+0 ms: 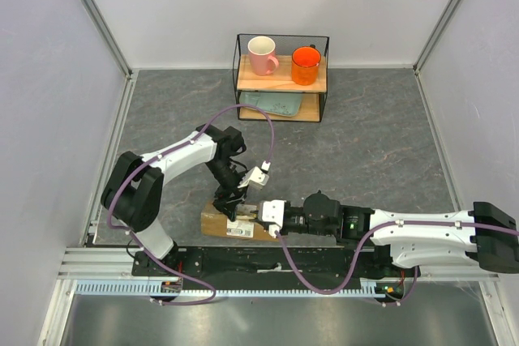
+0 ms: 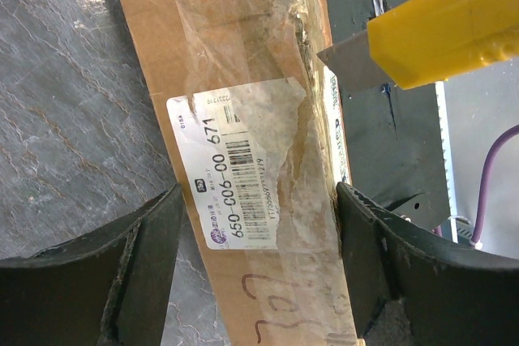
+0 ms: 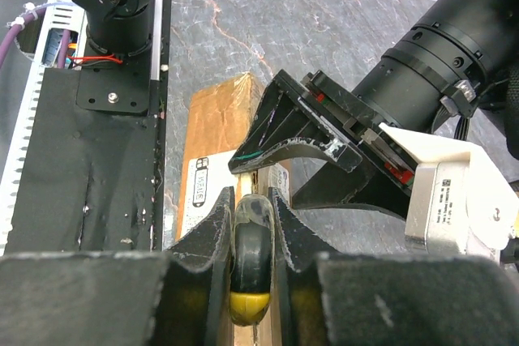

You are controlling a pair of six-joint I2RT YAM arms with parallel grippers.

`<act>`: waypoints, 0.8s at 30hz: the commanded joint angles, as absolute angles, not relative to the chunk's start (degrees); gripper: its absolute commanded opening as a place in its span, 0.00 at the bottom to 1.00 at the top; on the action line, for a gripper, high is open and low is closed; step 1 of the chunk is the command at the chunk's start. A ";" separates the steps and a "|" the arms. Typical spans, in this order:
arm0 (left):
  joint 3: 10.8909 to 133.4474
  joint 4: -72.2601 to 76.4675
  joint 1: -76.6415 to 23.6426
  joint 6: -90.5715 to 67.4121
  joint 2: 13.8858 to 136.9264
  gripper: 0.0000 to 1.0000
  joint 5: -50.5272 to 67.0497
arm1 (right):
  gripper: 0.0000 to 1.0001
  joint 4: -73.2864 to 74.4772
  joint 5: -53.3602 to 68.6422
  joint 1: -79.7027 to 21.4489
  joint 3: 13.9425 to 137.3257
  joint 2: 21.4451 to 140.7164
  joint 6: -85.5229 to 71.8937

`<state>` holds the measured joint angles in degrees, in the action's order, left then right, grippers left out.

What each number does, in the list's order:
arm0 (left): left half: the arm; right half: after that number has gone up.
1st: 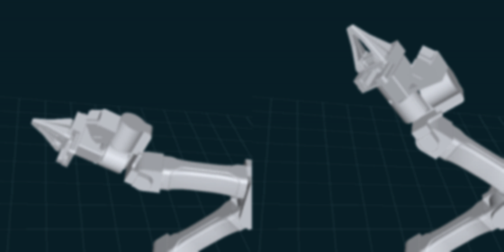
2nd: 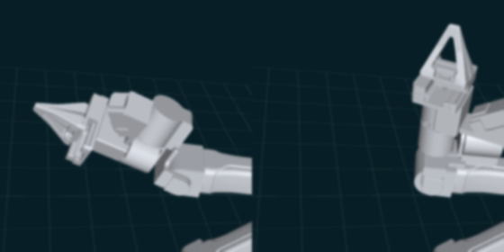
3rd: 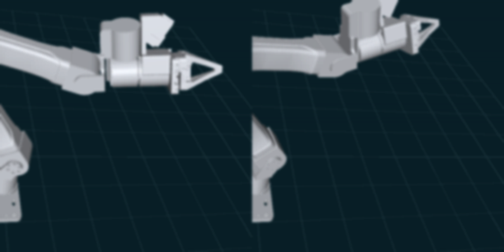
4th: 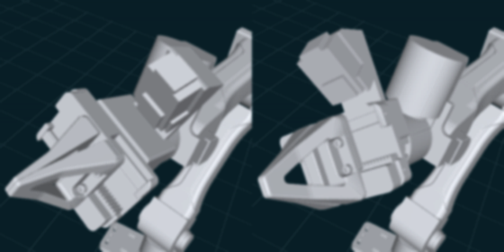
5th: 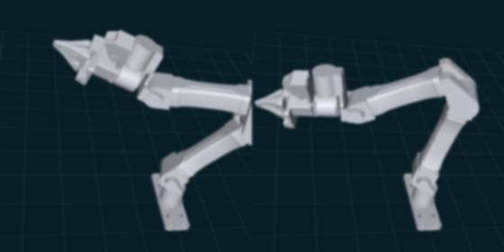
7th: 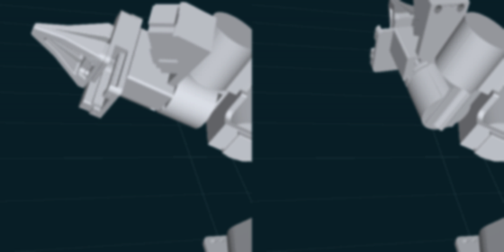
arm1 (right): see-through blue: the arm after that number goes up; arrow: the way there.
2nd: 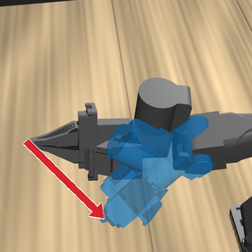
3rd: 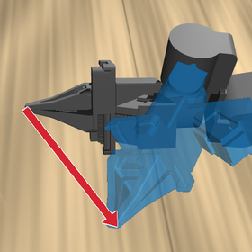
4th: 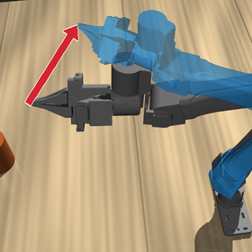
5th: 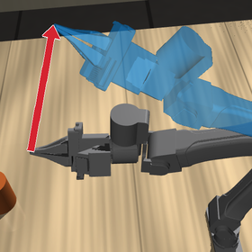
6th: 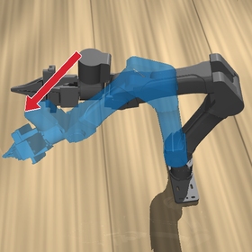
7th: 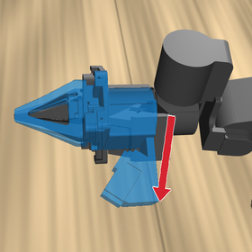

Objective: Unpack the express box
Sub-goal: Cut the express box at the center of the board.

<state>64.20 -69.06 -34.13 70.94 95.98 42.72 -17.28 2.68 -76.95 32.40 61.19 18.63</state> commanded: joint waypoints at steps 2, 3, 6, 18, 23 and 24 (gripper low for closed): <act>62.23 -65.92 -34.63 73.65 96.77 0.77 40.96 | 0.00 -21.09 1.85 -77.26 33.93 61.35 19.60; 62.23 -65.92 -34.54 73.65 96.68 0.77 41.04 | 0.00 -20.92 1.85 -77.26 33.93 61.61 19.86; 62.14 -65.92 -34.63 73.65 96.33 0.77 41.13 | 0.00 -20.13 1.58 -77.26 34.01 61.96 20.13; 61.52 -66.00 -34.63 73.74 96.06 0.77 40.96 | 0.00 -18.99 0.53 -77.17 32.78 62.67 19.86; 61.52 -65.92 -34.63 73.74 95.98 0.77 40.96 | 0.00 -16.18 0.44 -77.26 32.70 62.49 18.99; 61.61 -65.92 -34.54 73.74 96.06 0.77 41.04 | 0.00 -16.17 0.44 -77.26 32.61 62.32 18.72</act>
<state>63.57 -68.69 -34.13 70.96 95.46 43.22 -17.39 1.17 -77.03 32.38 62.52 19.49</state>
